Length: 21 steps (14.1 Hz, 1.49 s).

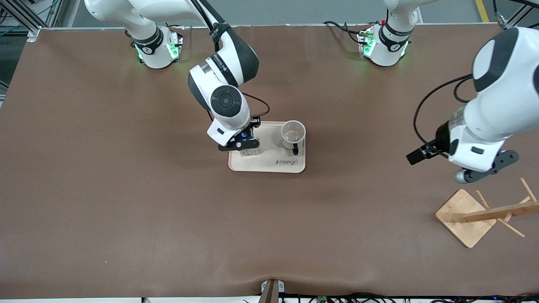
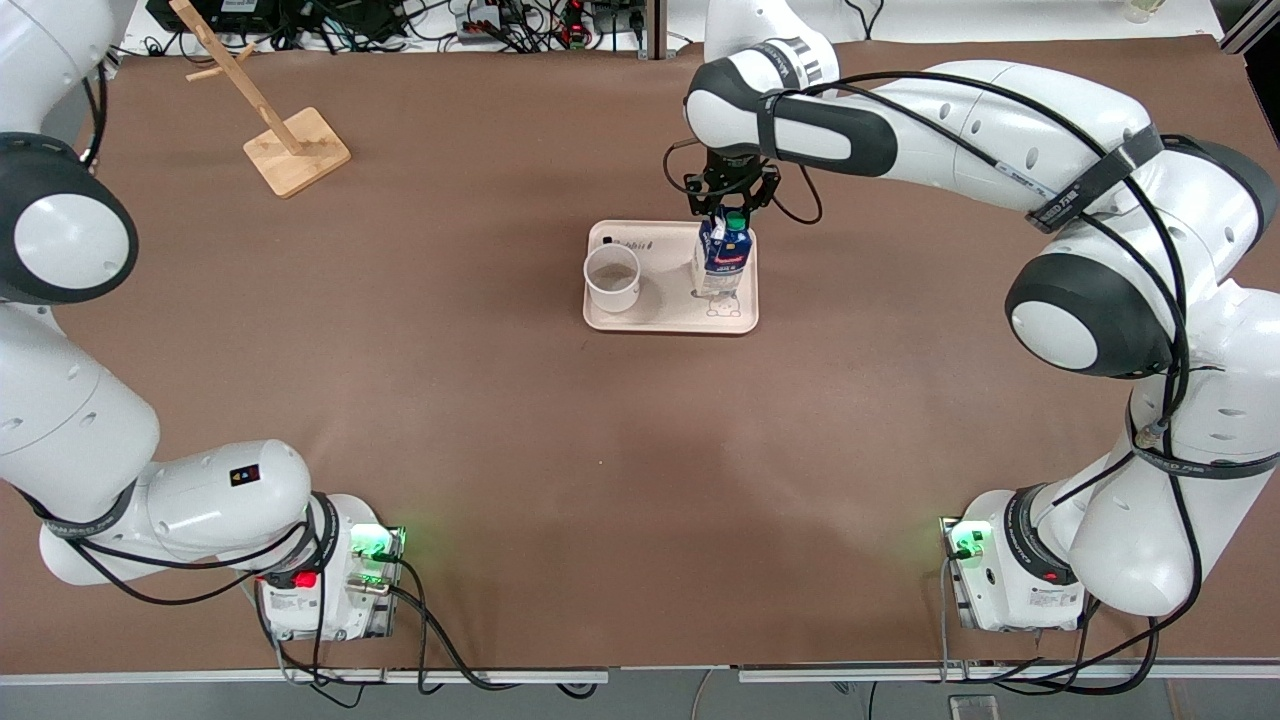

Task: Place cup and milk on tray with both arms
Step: 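Set the milk carton on the tray beside the mug with the right gripper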

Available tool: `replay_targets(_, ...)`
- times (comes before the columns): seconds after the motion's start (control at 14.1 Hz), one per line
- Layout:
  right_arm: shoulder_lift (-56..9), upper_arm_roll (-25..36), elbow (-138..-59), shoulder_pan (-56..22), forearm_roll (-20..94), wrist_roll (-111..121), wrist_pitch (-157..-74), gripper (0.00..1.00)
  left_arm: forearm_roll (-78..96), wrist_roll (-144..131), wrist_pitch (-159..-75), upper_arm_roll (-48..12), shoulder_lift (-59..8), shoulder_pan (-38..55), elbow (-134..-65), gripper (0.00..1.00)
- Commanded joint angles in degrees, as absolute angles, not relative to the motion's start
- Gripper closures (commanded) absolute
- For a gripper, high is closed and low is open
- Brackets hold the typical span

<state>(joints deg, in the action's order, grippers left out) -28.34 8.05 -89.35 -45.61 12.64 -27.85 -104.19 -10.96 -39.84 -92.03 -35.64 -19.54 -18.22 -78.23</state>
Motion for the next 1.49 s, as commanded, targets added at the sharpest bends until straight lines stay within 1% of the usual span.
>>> replay_targets(0.0, -30.0, 8.0, -89.2, -45.5, 14.3, -28.7, -104.3, 0.42, -11.7, -33.2, -89.6, -35.8, -16.5, -21.5, -79.5, 0.00)
replay_targets(0.07, -30.0, 8.1, -89.0, -45.5, 13.9, -28.4, -104.4, 0.00, -11.7, -30.7, -89.5, -35.8, -16.0, -22.9, -79.5, 0.00)
replay_targets(0.42, -29.5, 8.1, -86.5, -45.4, 14.3, -28.0, -103.3, 0.00, -12.3, -26.9, -89.4, -35.6, -14.7, -25.0, -79.4, 0.00)
replay_targets(0.57, -29.4, 8.3, -83.3, -45.0, 14.2, -28.0, -99.1, 0.00, -12.0, -26.9, -88.9, -35.6, -13.6, -25.2, -79.4, 0.00)
replay_targets(0.71, -29.4, 8.3, -79.8, -43.9, 14.0, -28.2, -95.5, 0.00, -12.3, -26.9, -87.8, -35.7, -12.5, -25.2, -79.4, 0.00)
replay_targets(0.85, -29.0, 8.4, -76.8, -41.7, 14.1, -28.0, -95.2, 0.00, -12.3, -25.1, -86.8, -35.7, -11.6, -25.2, -79.4, 0.00)
replay_targets(0.99, -27.4, 8.4, -75.6, -39.2, 14.3, -28.0, -94.5, 0.00, -12.4, -22.3, -86.8, -35.4, -9.7, -25.2, -79.5, 0.00)
replay_targets(1.06, -26.6, 8.5, -75.4, -37.6, 14.2, -28.0, -92.6, 0.00, -12.3, -21.0, -86.7, -35.3, -9.1, -25.3, -79.5, 0.00)
replay_targets(1.13, -26.5, 8.6, -73.4, -35.7, 14.2, -28.0, -89.9, 0.00, -12.4, -20.3, -86.7, -35.4, -8.9, -25.6, -79.6, 0.00)
replay_targets(1.27, -26.5, 8.8, -66.5, -31.1, 14.0, -28.0, -82.0, 0.00, -12.3, -20.0, -85.4, -35.6, -8.2, -26.0, -79.6, 0.00)
replay_targets(1.42, -26.5, 8.6, -62.9, -26.0, 14.1, -28.0, -76.5, 0.00, -11.4, -19.6, -85.3, -35.5, -8.0, -26.3, -79.5, 0.00)
